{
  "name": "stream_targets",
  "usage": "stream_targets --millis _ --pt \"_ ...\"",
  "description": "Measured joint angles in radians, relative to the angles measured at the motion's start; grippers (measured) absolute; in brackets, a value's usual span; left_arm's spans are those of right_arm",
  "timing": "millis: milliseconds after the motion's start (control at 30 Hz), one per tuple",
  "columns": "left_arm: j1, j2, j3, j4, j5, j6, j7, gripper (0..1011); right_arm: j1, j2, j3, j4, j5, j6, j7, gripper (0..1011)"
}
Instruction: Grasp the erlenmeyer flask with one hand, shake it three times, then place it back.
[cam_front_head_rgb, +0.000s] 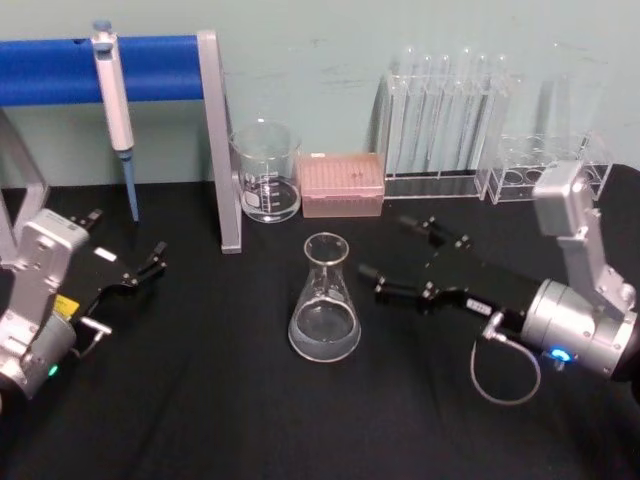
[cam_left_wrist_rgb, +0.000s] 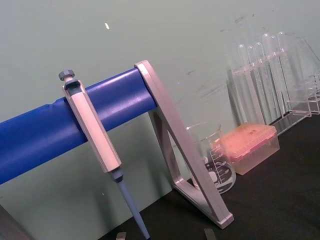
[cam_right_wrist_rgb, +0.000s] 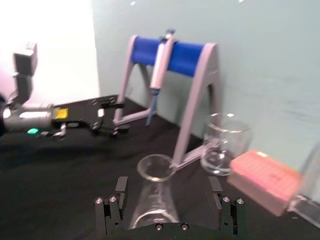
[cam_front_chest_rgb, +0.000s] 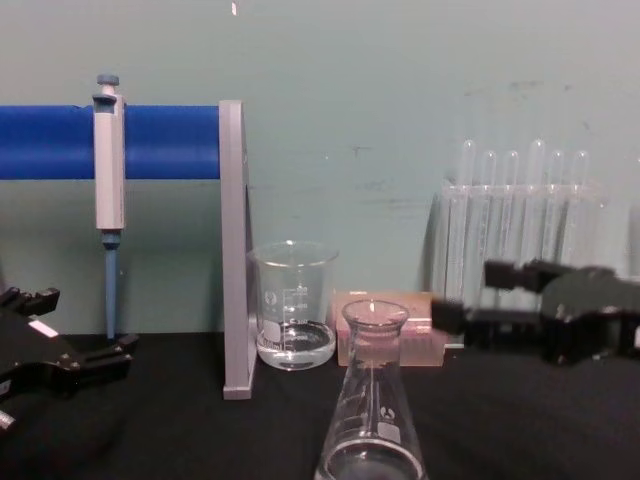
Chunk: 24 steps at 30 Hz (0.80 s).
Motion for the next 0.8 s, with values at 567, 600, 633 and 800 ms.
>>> stream_targets --millis 567,600,633,800 --pt "0.0 0.0 0.0 0.0 0.0 0.0 0.0 1001 0.003 -0.123 0.057 0.07 -0.08 -0.042 -0.224 1000" --pt "0.0 0.0 0.0 0.0 0.0 0.0 0.0 1001 0.006 -0.138 0.057 0.089 -0.097 -0.049 -0.245 1000" --pt "0.0 0.0 0.0 0.0 0.0 0.0 0.0 1001 0.007 -0.144 0.057 0.096 -0.104 -0.052 -0.253 1000" --pt "0.0 0.0 0.0 0.0 0.0 0.0 0.0 1001 0.018 -0.183 0.056 0.156 -0.152 -0.069 -0.298 1000"
